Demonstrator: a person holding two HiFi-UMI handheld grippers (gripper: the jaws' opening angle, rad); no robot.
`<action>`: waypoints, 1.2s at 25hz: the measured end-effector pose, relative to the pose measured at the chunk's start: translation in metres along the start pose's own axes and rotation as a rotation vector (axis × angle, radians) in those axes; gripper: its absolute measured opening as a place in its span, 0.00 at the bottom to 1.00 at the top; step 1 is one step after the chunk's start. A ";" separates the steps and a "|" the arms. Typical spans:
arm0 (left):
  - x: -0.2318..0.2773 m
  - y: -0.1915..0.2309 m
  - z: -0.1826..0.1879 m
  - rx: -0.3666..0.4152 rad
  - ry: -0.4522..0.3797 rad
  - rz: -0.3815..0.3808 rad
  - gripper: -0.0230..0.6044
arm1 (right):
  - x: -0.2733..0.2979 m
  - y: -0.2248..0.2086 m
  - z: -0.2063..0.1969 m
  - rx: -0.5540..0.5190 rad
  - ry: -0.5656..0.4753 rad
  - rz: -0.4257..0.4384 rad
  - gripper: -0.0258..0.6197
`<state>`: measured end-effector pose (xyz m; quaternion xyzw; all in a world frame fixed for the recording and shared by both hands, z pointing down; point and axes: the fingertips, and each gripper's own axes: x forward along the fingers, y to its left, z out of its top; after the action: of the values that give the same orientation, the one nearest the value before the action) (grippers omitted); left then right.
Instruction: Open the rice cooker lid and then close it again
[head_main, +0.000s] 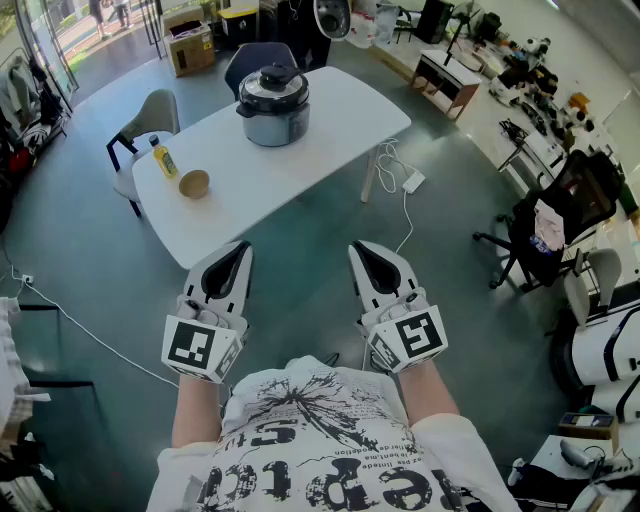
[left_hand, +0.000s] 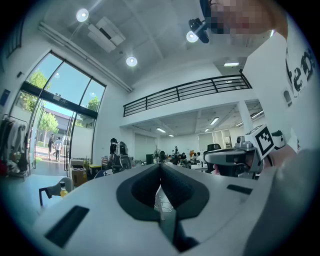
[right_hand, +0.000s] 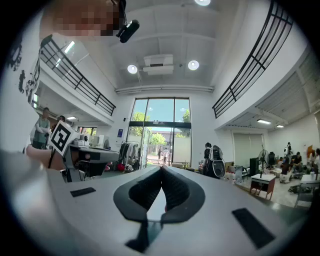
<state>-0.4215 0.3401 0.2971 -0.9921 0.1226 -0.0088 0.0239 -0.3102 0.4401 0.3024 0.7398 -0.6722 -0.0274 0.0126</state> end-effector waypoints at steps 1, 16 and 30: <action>0.001 0.002 0.000 -0.001 0.000 0.000 0.06 | 0.002 0.000 0.001 0.001 -0.002 0.001 0.06; 0.010 0.022 0.000 -0.019 -0.003 -0.035 0.06 | 0.025 0.002 0.007 0.045 -0.032 -0.025 0.19; 0.061 0.080 -0.032 -0.043 0.015 -0.015 0.06 | 0.101 -0.053 -0.018 0.030 -0.039 -0.087 0.93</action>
<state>-0.3829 0.2460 0.3255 -0.9932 0.1155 -0.0137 0.0015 -0.2473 0.3445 0.3151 0.7676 -0.6399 -0.0325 -0.0128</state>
